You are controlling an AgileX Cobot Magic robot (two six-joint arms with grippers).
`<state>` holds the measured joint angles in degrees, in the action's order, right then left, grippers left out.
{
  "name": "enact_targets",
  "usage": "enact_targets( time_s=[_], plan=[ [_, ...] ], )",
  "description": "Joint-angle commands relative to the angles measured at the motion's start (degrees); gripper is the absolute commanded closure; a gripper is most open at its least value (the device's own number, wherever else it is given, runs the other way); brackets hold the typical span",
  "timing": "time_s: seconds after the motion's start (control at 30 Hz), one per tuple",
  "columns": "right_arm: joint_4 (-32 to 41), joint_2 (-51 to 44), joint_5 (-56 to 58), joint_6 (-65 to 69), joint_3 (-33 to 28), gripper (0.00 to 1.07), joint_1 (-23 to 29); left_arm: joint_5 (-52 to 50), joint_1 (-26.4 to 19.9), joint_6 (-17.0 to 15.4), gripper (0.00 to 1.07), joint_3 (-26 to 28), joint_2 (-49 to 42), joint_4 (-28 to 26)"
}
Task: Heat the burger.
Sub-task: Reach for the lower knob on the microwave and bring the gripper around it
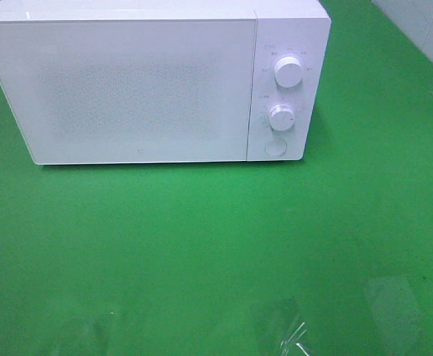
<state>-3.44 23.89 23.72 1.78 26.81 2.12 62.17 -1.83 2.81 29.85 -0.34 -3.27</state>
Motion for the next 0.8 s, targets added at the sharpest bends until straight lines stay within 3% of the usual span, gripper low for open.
enact_targets(
  time_s=[0.03,0.6,0.8],
  plan=[
    [0.0,4.41,-4.13,0.63,-0.4,0.33,-0.23,-0.86,-0.06,-0.34,0.06,-0.11,-0.97,0.0],
    [-0.57,22.06,-22.57,6.7,-0.46,0.33,-0.23,-0.86,-0.06,-0.34,0.06,-0.11,-0.97,0.0],
    [-1.49,27.9,-38.22,6.7,-5.16,0.33,-0.17,-0.86,-0.06,-0.34,0.06,-0.11,-0.97,0.0]
  ],
)
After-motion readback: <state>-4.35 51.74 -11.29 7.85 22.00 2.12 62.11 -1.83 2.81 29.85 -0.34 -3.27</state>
